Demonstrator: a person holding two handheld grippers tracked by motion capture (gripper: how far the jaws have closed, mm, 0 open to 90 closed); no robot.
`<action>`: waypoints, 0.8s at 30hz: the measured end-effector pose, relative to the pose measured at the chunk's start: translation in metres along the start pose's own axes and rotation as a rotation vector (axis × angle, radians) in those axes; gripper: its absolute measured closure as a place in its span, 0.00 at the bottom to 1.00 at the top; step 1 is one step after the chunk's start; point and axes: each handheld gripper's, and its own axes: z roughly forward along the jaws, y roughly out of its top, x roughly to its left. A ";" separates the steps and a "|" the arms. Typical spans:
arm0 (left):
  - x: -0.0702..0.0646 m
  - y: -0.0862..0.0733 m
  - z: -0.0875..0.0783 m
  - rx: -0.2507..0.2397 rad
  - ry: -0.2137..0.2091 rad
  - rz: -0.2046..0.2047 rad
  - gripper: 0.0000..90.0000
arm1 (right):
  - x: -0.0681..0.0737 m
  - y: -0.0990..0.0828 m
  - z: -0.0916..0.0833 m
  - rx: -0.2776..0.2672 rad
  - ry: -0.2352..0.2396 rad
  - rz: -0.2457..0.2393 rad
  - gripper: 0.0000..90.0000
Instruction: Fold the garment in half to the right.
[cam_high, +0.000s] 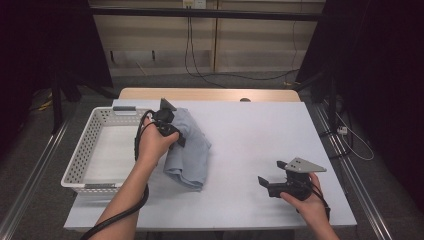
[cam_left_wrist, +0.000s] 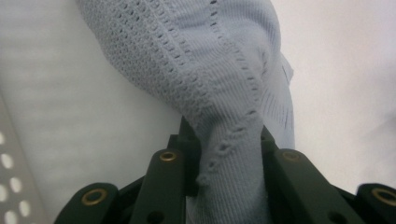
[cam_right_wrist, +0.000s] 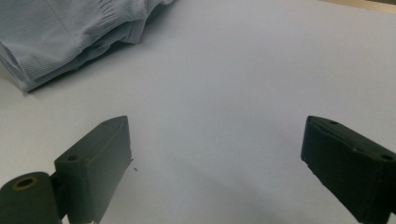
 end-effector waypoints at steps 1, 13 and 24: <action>0.000 0.001 -0.001 0.004 0.008 0.005 0.82 | 0.000 0.000 0.000 0.000 -0.001 0.000 0.09; -0.004 0.007 -0.006 0.021 0.020 0.033 0.82 | -0.001 0.001 -0.002 -0.006 -0.003 0.004 0.08; -0.004 0.011 -0.012 0.040 0.041 0.041 0.82 | -0.002 0.000 -0.002 -0.006 0.000 0.006 0.08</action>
